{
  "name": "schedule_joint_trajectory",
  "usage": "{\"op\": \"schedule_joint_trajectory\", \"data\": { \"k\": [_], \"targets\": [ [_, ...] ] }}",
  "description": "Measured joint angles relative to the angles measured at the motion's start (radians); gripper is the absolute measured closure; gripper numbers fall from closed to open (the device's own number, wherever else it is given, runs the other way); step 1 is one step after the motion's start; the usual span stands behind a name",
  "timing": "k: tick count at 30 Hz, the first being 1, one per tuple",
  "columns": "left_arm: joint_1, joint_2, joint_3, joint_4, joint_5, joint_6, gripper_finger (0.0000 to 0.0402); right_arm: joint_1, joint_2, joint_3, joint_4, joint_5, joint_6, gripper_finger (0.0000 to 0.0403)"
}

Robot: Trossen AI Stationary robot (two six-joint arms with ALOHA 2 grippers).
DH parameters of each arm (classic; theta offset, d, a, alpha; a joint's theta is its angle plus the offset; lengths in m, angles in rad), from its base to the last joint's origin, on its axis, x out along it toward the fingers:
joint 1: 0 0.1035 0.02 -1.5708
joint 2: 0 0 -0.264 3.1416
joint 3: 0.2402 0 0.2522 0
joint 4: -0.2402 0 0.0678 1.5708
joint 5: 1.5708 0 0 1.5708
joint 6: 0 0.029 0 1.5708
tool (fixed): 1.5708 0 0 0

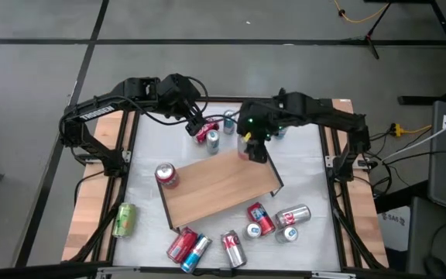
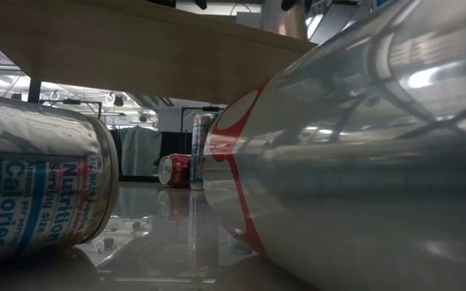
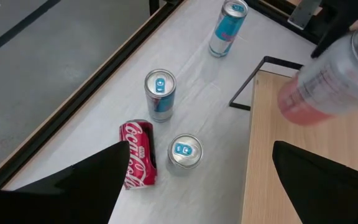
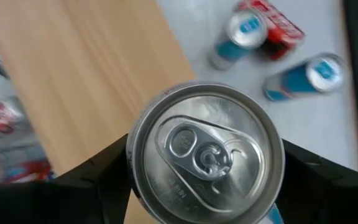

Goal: Place canned beverage on shelf
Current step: Put the orange white soda can on the shelf

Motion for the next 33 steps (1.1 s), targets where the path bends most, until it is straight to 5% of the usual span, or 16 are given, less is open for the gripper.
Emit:
{"op": "schedule_joint_trajectory", "data": {
  "k": [5, 33],
  "targets": [
    [0.000, 0.000, 0.000, -0.001, 0.000, 0.001, 0.0015, 0.029, -0.002, 0.000, -0.044, 0.090, 0.021, 0.0112],
    [0.000, 0.000, 0.000, -0.026, 0.001, 0.001, 0.0015, 0.027, -0.044, -0.192, 0.077, 0.126, 0.011, 0.0112]
  ]
}}
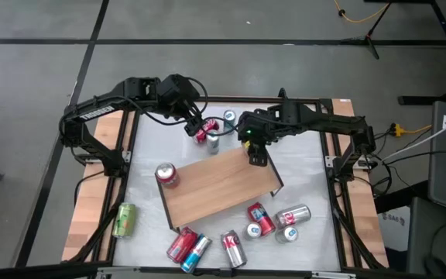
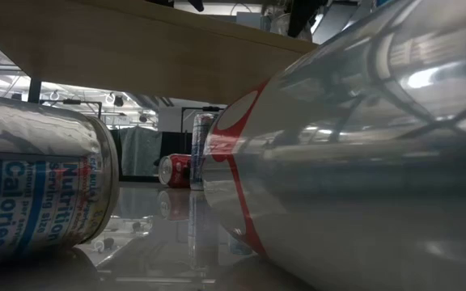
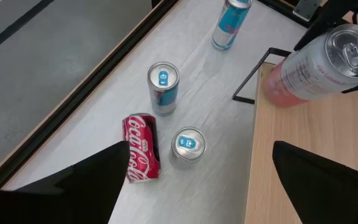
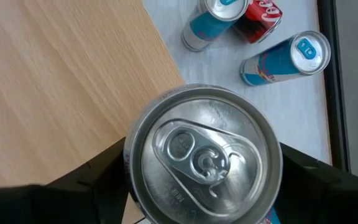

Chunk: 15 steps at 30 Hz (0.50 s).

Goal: Place canned beverage on shelf
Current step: Put the orange white soda can on the shelf

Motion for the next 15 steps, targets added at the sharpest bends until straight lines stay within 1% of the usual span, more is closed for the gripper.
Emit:
{"op": "schedule_joint_trajectory", "data": {
  "k": [9, 15],
  "targets": [
    [0.000, 0.000, 0.000, -0.009, 0.000, -0.002, 0.0015, 0.000, -0.048, -0.078, 0.042, -0.001, 0.000, 0.0112],
    [0.000, 0.000, 0.000, -0.010, 0.004, -0.002, 0.0015, 0.000, -0.118, -0.165, 0.132, -0.001, 0.002, 0.0112]
  ]
}}
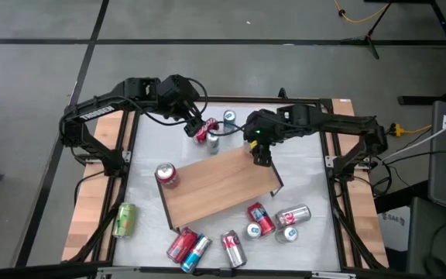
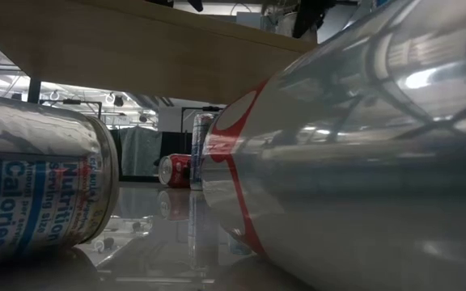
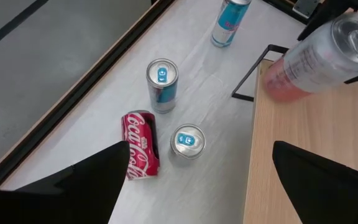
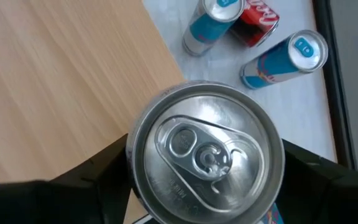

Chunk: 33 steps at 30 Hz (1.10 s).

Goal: Place canned beverage on shelf
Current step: Put the orange white soda can on the shelf

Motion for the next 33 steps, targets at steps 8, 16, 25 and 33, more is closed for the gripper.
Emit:
{"op": "schedule_joint_trajectory", "data": {
  "k": [8, 16, 25, 33],
  "targets": [
    [0.000, 0.000, 0.000, 0.000, 0.000, 0.000, 0.0015, 0.000, -0.014, -0.051, 0.025, -0.029, -0.007, 0.0111],
    [0.000, 0.000, 0.000, 0.000, 0.000, 0.000, 0.0015, 0.000, -0.013, -0.052, 0.037, -0.031, -0.018, 0.0111],
    [0.000, 0.000, 0.000, 0.000, 0.000, 0.000, 0.0015, 0.000, -0.012, -0.052, 0.035, -0.032, -0.017, 0.0110],
    [0.000, 0.000, 0.000, 0.000, 0.000, 0.000, 0.0015, 0.000, -0.011, -0.053, 0.033, -0.034, -0.018, 0.0110]
  ]
}}
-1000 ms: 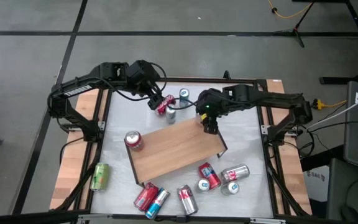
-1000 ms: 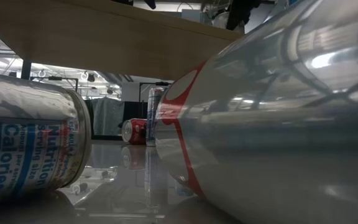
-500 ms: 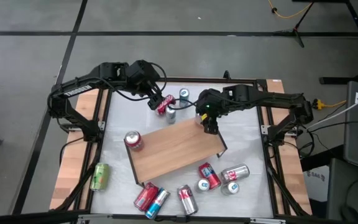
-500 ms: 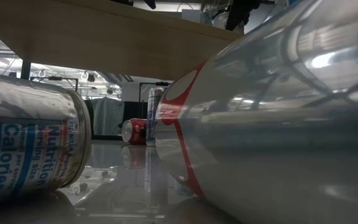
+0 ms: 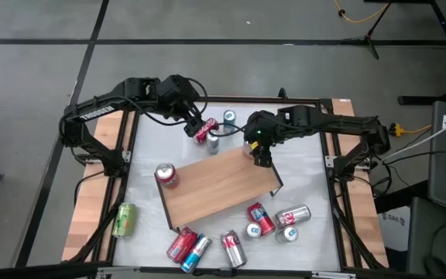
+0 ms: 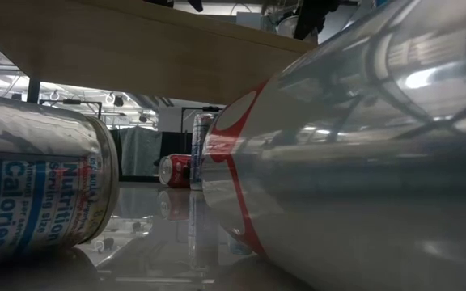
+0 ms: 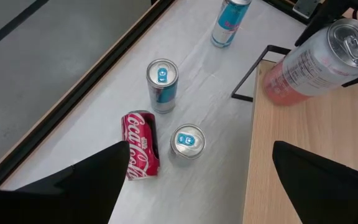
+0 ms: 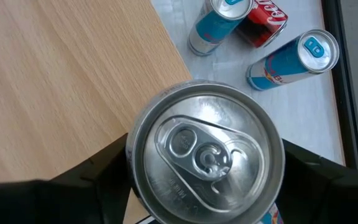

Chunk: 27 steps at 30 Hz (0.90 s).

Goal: Place canned beverage on shelf
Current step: Put the orange white soda can on the shelf

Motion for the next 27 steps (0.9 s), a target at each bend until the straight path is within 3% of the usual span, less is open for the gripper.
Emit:
{"op": "schedule_joint_trajectory", "data": {
  "k": [17, 27],
  "targets": [
    [0.000, 0.000, 0.000, 0.000, 0.000, 0.000, 0.0015, 0.000, 0.001, -0.001, -0.002, 0.000, -0.006, 0.0106],
    [0.000, 0.000, 0.000, 0.001, 0.000, 0.000, 0.0015, 0.000, 0.006, -0.006, -0.013, -0.003, -0.009, 0.0019]
  ]
}}
